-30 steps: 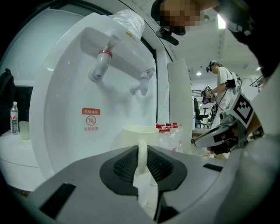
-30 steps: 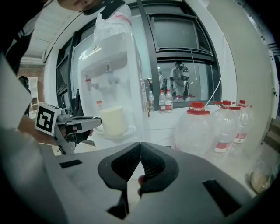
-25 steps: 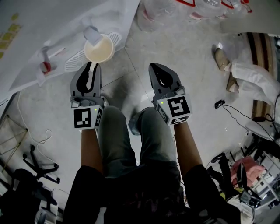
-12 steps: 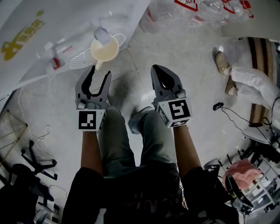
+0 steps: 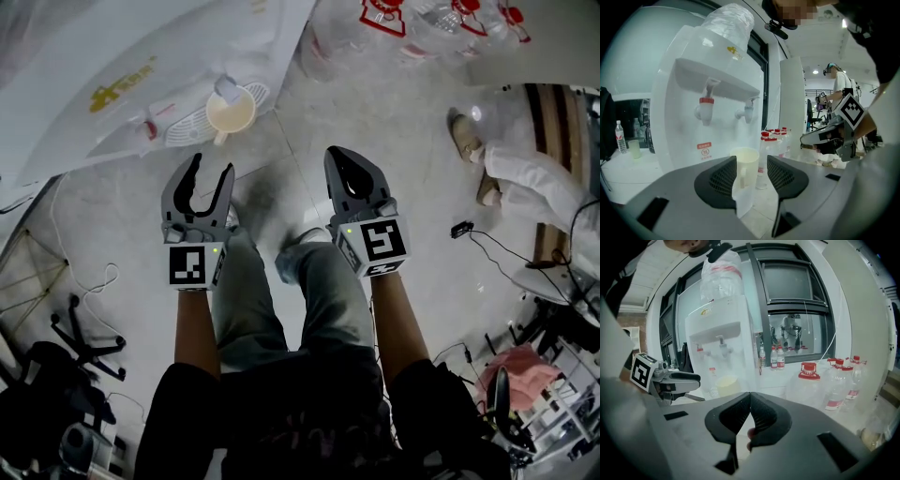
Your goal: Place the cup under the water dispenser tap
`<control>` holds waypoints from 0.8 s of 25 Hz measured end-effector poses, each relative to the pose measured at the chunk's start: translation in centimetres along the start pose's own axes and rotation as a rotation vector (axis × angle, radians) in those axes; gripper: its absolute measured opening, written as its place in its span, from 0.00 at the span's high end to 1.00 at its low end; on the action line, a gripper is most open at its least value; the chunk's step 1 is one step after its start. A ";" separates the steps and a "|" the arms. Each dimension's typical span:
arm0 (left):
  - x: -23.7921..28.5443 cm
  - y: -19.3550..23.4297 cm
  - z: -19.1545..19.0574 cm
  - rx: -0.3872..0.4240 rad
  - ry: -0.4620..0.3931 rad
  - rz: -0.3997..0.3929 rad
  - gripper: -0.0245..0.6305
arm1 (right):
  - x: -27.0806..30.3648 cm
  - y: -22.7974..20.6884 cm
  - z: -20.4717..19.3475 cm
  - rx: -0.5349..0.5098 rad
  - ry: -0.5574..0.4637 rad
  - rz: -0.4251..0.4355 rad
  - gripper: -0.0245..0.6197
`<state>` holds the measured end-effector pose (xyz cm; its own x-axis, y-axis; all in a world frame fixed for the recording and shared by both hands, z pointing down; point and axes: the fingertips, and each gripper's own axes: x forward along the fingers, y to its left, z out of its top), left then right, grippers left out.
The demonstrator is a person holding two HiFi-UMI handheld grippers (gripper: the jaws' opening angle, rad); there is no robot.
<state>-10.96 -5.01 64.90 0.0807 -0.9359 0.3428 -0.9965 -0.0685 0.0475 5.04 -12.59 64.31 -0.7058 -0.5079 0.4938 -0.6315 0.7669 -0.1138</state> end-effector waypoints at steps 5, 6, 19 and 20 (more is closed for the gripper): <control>-2.0 -1.1 3.4 -0.002 0.021 0.008 0.67 | -2.7 0.4 3.0 0.008 0.016 0.013 0.94; -2.3 -1.3 4.2 0.000 0.021 0.010 0.69 | -3.2 0.4 3.5 0.010 0.023 0.015 0.94; -6.7 -4.1 13.0 -0.037 0.022 0.064 0.85 | -9.5 0.7 11.7 0.018 -0.026 0.011 0.94; -7.0 -4.2 13.6 -0.042 0.021 0.071 0.85 | -9.9 0.8 12.3 0.019 -0.032 0.013 0.94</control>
<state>-7.61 -2.87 49.55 0.0102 -0.9305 0.3662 -0.9980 0.0133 0.0616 7.57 -11.78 48.71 -0.7236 -0.5104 0.4646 -0.6279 0.7663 -0.1362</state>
